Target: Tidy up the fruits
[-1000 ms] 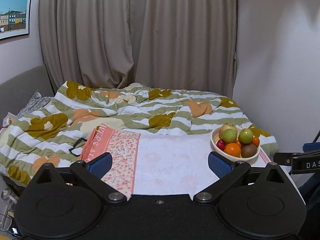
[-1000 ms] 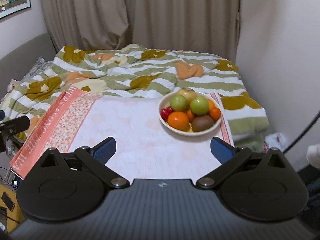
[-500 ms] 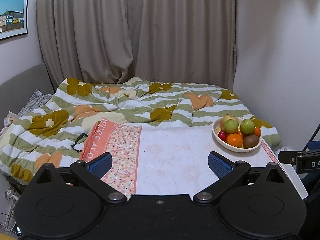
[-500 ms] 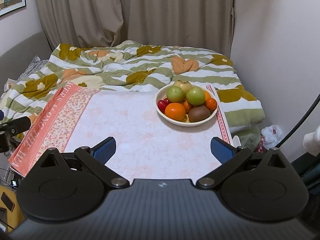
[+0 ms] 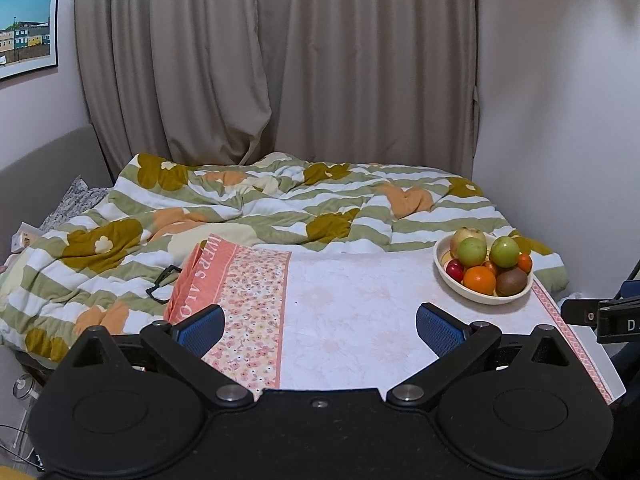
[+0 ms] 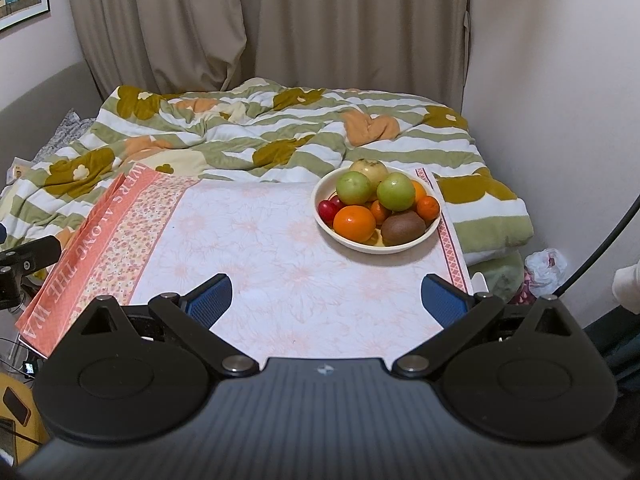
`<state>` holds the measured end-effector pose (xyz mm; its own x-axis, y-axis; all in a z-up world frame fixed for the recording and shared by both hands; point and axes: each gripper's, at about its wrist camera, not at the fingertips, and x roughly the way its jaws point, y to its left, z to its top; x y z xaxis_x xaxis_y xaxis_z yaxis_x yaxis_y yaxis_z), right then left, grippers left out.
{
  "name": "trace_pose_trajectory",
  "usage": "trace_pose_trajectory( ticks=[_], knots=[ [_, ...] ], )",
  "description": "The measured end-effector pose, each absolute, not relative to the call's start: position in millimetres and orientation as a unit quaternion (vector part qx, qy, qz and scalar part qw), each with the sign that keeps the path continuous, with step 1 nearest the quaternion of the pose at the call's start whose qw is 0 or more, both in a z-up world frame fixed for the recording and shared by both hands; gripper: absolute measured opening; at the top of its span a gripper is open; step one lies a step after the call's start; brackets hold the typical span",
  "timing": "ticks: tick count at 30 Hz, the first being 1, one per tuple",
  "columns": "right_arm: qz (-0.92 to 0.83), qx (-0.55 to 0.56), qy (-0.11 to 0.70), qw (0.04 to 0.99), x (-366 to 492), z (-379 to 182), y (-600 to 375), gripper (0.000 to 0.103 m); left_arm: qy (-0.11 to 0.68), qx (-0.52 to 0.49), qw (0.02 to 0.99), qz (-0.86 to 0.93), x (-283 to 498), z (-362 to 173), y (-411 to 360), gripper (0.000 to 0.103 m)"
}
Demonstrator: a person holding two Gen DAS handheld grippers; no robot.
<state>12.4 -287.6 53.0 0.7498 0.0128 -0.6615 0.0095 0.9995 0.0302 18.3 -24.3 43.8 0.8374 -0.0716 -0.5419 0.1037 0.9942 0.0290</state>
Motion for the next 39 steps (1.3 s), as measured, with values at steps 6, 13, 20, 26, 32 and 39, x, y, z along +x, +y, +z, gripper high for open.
trace_pose_trajectory(
  ticks=[6,13,20,26,32,39],
  knots=[
    [0.0,0.017,0.355,0.935,14,52,-286,0.103,0.281,0.027,0.958,-0.046,19,44,-23,0.103],
    [0.0,0.02,0.36,0.933,14,48,-284,0.103,0.287,0.019,0.957,-0.046,27,42,-17,0.103],
    [-0.001,0.021,0.363,0.932,21,45,-282,0.103,0.288,0.022,0.956,-0.045,28,41,-18,0.103],
    [0.0,0.022,0.363,0.932,21,45,-282,0.103,0.29,0.02,0.956,-0.045,27,40,-19,0.103],
    [0.0,0.021,0.364,0.931,22,45,-282,0.103,0.288,0.023,0.957,-0.041,27,39,-19,0.103],
    [0.0,0.022,0.364,0.931,23,45,-281,0.103,0.288,0.021,0.957,-0.033,26,39,-17,0.103]
  ],
)
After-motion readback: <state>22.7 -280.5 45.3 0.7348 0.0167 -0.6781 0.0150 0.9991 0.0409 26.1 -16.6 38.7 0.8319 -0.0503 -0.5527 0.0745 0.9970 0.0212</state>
